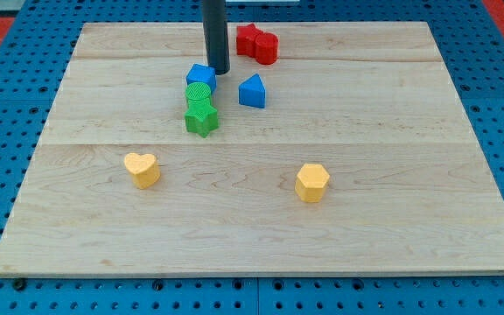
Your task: Adjust the green circle in between the green star and blue cube
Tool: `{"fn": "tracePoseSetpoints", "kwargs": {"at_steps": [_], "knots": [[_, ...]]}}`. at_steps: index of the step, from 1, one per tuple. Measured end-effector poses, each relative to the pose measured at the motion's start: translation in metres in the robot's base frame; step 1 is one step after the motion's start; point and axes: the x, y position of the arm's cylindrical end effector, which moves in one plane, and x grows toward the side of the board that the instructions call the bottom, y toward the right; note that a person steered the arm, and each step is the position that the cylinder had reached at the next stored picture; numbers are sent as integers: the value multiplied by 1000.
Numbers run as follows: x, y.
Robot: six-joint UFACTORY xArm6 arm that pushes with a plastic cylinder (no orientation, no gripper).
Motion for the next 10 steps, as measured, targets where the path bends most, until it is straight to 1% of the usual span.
{"fn": "tracePoseSetpoints", "kwargs": {"at_steps": [1, 2, 3, 4, 5, 6, 7, 8, 9, 10], "knots": [[-42, -14], [-44, -116], [-8, -117], [7, -58], [20, -33], [34, -33], [2, -17], [-11, 38], [42, 68], [86, 93]]}}
